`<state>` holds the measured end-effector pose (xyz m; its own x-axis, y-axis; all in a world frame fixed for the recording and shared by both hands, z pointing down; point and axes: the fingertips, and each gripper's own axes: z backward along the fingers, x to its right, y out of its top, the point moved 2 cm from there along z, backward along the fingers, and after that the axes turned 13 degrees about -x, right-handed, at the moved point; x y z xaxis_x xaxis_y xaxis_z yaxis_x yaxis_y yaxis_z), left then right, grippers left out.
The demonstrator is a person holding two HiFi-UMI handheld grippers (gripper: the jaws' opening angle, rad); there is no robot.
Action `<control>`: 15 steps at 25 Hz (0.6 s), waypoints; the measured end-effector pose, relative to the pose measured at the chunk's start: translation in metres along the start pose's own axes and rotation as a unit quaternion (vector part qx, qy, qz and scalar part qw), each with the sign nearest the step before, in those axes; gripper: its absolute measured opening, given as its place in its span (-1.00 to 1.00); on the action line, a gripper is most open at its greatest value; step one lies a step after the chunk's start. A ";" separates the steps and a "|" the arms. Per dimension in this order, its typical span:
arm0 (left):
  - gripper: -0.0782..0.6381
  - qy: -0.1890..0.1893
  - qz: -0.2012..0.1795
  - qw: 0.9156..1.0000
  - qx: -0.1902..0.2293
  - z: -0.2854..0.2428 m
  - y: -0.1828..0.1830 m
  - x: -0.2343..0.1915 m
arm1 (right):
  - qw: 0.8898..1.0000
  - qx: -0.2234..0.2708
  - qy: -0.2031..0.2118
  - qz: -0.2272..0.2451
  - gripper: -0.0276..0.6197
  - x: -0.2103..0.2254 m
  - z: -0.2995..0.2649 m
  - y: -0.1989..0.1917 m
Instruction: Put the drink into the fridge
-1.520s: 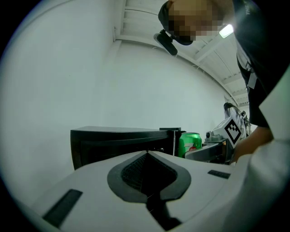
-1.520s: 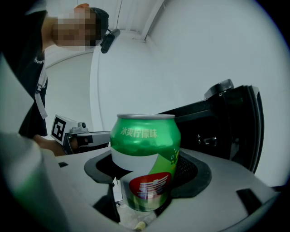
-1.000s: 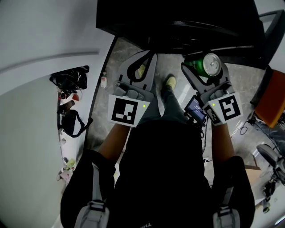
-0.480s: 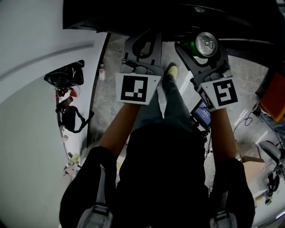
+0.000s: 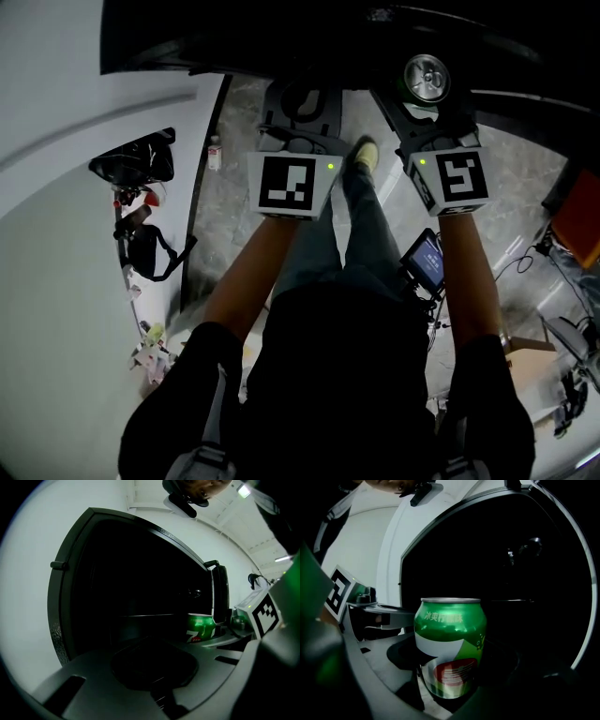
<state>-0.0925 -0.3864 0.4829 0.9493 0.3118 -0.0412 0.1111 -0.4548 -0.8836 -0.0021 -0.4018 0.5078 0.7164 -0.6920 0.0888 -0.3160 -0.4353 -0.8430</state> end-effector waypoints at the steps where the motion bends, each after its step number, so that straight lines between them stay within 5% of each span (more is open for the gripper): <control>1: -0.75 0.000 0.000 1.000 -0.003 -0.001 -0.002 0.000 | 1.000 -0.003 -0.007 -0.001 0.14 0.003 -0.003 -0.001; 15: -0.75 0.020 0.000 0.999 -0.028 -0.018 -0.015 -0.004 | 0.996 0.004 -0.089 -0.014 0.14 0.050 -0.054 -0.019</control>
<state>-0.0922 -0.3957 0.5047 0.9601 0.2790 -0.0211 0.1268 -0.5013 -0.8559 0.0059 -0.4590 0.5574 0.8239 -0.5664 0.0184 -0.2890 -0.4478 -0.8461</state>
